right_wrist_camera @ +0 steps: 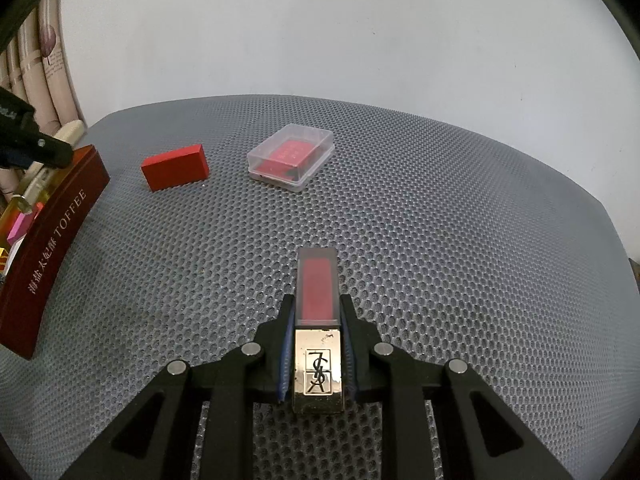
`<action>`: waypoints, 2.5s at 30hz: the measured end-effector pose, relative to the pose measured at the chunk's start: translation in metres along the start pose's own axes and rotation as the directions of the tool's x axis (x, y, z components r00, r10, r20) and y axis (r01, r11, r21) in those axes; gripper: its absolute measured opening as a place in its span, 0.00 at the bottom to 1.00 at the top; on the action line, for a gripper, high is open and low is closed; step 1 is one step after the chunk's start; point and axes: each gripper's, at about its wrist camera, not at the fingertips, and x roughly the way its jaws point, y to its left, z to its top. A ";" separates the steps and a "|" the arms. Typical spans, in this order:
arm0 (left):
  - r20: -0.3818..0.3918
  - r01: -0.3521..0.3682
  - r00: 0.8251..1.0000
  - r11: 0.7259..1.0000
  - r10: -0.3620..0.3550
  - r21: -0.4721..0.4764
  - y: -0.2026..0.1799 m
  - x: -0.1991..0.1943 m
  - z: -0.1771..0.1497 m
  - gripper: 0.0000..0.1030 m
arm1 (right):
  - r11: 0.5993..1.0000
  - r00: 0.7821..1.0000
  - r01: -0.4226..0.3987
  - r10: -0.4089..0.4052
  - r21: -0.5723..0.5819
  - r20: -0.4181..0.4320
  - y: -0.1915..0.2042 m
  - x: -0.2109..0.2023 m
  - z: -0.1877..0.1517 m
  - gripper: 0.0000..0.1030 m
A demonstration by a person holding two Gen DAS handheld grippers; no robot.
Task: Organize rigid objects
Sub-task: 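Carry the ribbed gold case over the gold tin with the left gripper, then lower the ribbed gold case into the gold tin and open the left gripper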
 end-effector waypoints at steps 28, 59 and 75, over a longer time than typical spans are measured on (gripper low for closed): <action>-0.091 -0.120 0.990 0.989 0.112 -0.088 0.123 0.064 0.040 0.26 | 1.000 1.000 0.006 -0.006 -0.001 0.000 0.001 0.002 0.000 0.20; -0.058 -0.125 0.991 0.991 0.122 -0.055 0.127 0.073 0.045 0.28 | 1.000 1.000 0.021 -0.021 -0.010 0.000 -0.002 0.002 -0.001 0.21; 0.008 -0.115 0.993 0.992 0.116 -0.058 0.136 0.016 0.011 0.32 | 0.999 0.999 0.033 -0.033 -0.020 -0.001 0.000 0.009 0.004 0.21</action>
